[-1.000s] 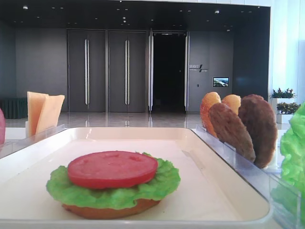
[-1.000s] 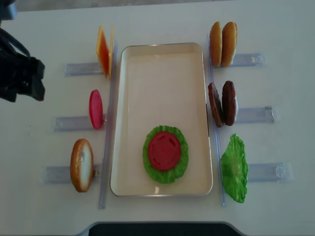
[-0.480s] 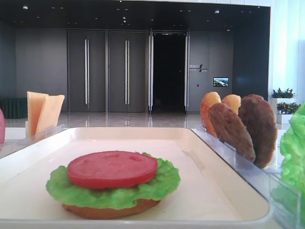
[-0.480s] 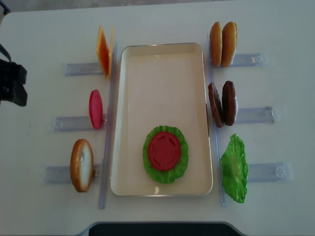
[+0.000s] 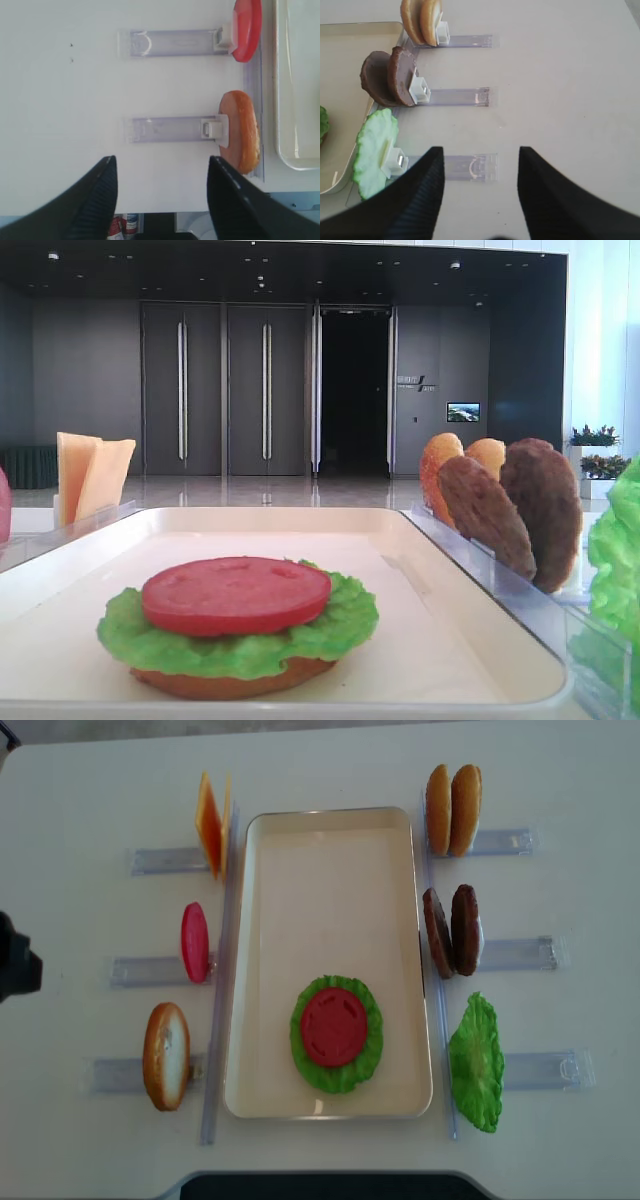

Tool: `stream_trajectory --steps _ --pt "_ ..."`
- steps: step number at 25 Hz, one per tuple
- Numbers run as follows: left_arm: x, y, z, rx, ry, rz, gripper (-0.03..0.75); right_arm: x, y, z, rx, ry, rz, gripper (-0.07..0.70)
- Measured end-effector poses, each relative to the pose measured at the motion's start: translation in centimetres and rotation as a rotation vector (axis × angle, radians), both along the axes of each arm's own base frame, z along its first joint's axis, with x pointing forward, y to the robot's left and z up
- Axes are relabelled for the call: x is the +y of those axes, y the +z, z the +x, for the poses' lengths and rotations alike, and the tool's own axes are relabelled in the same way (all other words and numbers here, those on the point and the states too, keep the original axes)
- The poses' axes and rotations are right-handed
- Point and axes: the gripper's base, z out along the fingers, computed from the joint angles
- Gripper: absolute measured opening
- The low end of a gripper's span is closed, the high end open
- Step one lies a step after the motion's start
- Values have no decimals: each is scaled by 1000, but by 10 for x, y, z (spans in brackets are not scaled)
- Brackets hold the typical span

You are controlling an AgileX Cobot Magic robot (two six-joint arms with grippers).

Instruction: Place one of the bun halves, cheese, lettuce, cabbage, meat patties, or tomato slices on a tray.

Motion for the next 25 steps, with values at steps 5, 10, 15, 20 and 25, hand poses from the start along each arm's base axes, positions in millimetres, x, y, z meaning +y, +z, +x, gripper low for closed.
stream_trajectory --steps 5,10,15,20,25 --pt "-4 -18 -43 -43 -23 1 429 0 0 0 0 0 0 357" --pt "-10 -36 -77 -118 -53 -12 422 0 0 0 0 0 0 357" --pt "-13 -42 -100 -276 -59 -15 416 0 0 0 0 0 0 357" --pt "-15 -53 -112 -359 -61 -15 400 0 0 0 0 1 1 357" --pt "-15 -63 -117 -402 -60 -13 391 0 0 0 0 1 1 357"
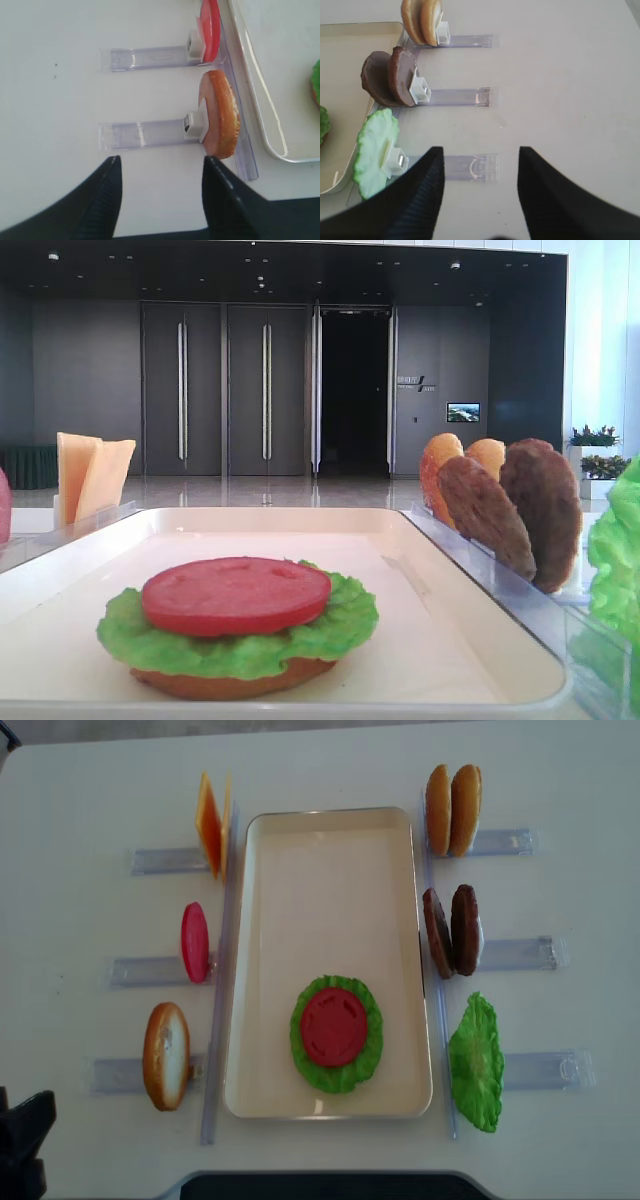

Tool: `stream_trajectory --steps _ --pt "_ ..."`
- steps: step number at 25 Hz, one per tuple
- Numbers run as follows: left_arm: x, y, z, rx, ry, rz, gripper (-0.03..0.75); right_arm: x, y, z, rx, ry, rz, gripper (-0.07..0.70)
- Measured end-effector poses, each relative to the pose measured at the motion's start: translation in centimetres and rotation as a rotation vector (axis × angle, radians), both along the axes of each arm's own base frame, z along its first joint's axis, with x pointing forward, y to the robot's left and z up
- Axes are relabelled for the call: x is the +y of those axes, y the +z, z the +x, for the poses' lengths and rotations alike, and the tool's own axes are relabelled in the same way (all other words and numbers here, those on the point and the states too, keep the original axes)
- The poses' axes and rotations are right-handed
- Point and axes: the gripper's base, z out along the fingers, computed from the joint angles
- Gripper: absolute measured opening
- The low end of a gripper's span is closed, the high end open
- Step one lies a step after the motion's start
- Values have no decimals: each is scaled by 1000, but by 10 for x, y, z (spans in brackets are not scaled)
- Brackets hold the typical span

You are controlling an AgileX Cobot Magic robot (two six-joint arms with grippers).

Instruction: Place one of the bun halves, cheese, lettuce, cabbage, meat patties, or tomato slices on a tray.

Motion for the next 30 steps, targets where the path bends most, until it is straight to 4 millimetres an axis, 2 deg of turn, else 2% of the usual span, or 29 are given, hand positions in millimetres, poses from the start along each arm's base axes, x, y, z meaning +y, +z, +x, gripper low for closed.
stream_trajectory --steps 23,30 --pt "-2 0 -31 -212 -3 19 391 0 0 0 0 0 0 356" --pt "-2 0 -32 -218 -4 20 391 0 0 0 0 0 0 356"
